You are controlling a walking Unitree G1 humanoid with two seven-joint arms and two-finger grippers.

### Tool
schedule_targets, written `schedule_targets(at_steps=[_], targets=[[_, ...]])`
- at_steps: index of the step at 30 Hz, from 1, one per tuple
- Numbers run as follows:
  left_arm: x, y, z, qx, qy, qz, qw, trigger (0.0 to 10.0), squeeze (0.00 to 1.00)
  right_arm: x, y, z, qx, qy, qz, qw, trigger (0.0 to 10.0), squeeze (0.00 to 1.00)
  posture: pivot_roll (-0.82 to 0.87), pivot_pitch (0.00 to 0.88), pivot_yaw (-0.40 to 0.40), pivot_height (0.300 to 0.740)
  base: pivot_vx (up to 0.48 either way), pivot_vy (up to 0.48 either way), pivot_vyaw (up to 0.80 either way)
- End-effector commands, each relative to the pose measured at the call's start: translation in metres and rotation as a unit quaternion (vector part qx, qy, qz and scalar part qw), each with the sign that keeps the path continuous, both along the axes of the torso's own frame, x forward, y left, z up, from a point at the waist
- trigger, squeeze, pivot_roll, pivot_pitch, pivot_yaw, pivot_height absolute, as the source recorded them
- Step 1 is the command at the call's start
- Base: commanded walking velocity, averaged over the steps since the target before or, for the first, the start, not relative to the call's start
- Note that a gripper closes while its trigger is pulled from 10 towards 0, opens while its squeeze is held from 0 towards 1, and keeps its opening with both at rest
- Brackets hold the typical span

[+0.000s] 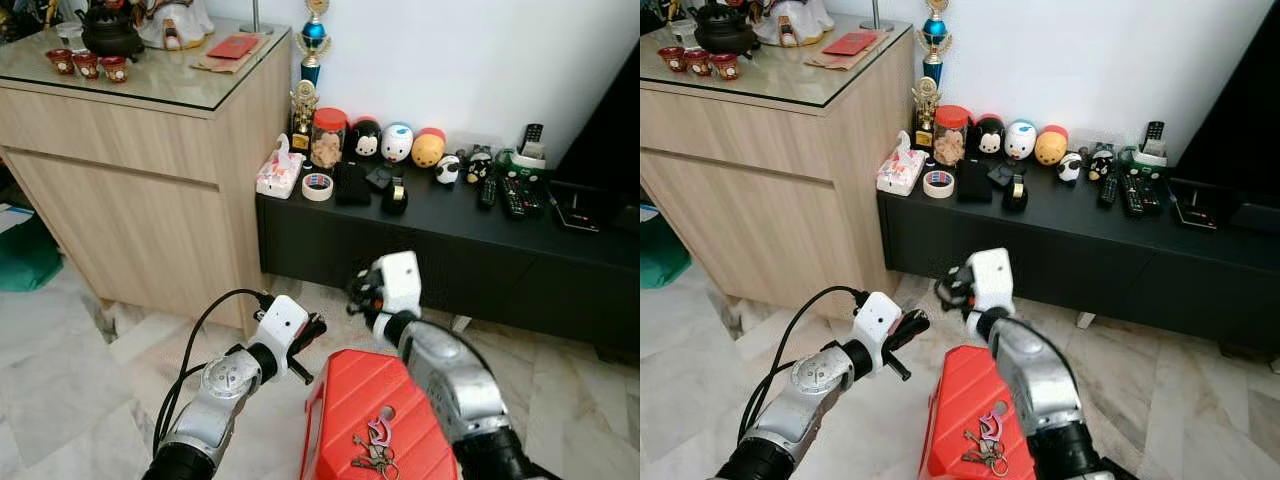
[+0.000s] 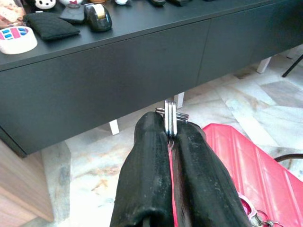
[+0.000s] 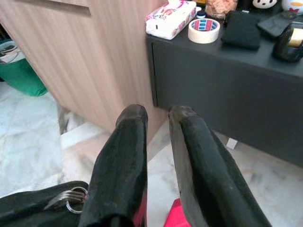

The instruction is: Hang keys on a hook

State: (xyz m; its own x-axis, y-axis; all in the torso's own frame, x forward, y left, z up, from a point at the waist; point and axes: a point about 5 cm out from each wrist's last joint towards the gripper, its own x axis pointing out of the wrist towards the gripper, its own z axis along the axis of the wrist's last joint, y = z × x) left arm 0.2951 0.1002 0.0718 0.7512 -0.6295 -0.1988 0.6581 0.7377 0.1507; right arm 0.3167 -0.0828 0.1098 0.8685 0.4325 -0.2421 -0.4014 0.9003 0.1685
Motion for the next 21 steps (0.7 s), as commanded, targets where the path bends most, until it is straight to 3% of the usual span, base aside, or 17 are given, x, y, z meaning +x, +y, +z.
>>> schedule_targets(at_steps=[1, 5, 12, 13, 15, 16, 17, 18, 19, 20, 21], targets=[[0.0, -0.003, 0.0, 0.009, 0.001, -0.011, 1.0, 0.0, 0.0, 0.001, -0.001, 0.0, 0.005, -0.002, -0.004, 1.0, 10.0, 0.0, 0.1, 0.0, -0.118, 0.74, 0.0, 0.0, 0.0], [0.001, -0.002, 0.0, 0.008, 0.0, -0.008, 1.0, 0.0, 0.0, 0.004, -0.008, 0.001, 0.003, -0.008, -0.019, 1.0, 10.0, 0.0, 0.1, 0.0, -0.119, 0.74, 0.0, 0.0, 0.0], [0.003, 0.009, 0.005, 0.002, -0.013, 0.007, 1.0, 0.0, 0.0, 0.017, -0.052, 0.004, -0.027, -0.025, -0.091, 0.995, 10.0, 0.0, 0.1, 0.0, -0.115, 0.74, 0.0, 0.0, 0.0], [0.003, 0.009, 0.005, 0.002, -0.013, 0.007, 1.0, 0.0, 0.0, 0.017, -0.052, 0.004, -0.027, -0.025, -0.091, 0.995, 10.0, 0.0, 0.1, 0.0, -0.115, 0.74, 0.0, 0.0, 0.0], [0.0, 0.012, 0.006, 0.045, -0.017, -0.019, 0.999, 0.0, 0.0, 0.017, -0.059, 0.002, -0.04, -0.017, -0.092, 0.995, 10.0, 0.0, 0.1, 0.0, -0.112, 0.74, 0.0, 0.0, 0.0], [0.0, 0.013, 0.007, 0.056, -0.019, -0.027, 0.998, 2.2, 0.0, 0.017, -0.059, 0.002, -0.042, -0.018, -0.088, 0.995, 10.0, 0.0, 0.1, 0.0, -0.11, 0.74, 0.0, 0.0, 0.0], [-0.001, 0.013, 0.007, 0.062, -0.021, -0.031, 0.997, 8.4, 0.0, 0.017, -0.059, 0.002, -0.044, -0.018, -0.085, 0.995, 10.0, 0.0, 0.1, 0.0, -0.11, 0.74, 0.0, 0.0, 0.0], [0.0, 0.015, 0.009, 0.068, -0.023, -0.03, 0.997, 8.4, 0.0, 0.016, -0.058, 0.001, -0.044, -0.019, -0.084, 0.995, 10.0, 0.0, 0.1, 0.0, -0.111, 0.74, 0.0, 0.0, 0.0], [0.0, 0.018, 0.011, 0.075, -0.026, -0.028, 0.996, 10.0, 0.0, 0.016, -0.058, 0.001, -0.044, -0.019, -0.083, 0.995, 10.0, 0.0, 0.1, 0.0, -0.111, 0.74, 0.0, 0.0, 0.0], [0.001, 0.023, 0.014, 0.081, -0.028, -0.023, 0.996, 10.0, 0.0, 0.016, -0.058, 0.001, -0.045, -0.019, -0.082, 0.995, 10.0, 0.0, 0.1, 0.0, -0.109, 0.74, 0.0, 0.0, 0.0], [0.003, 0.041, 0.016, 0.114, -0.029, -0.002, 0.993, 10.0, 0.0, 0.016, -0.064, -0.002, -0.05, -0.017, -0.093, 0.994, 10.0, 0.0, 0.1, 0.0, -0.109, 0.74, 0.0, 0.0, 0.0]])
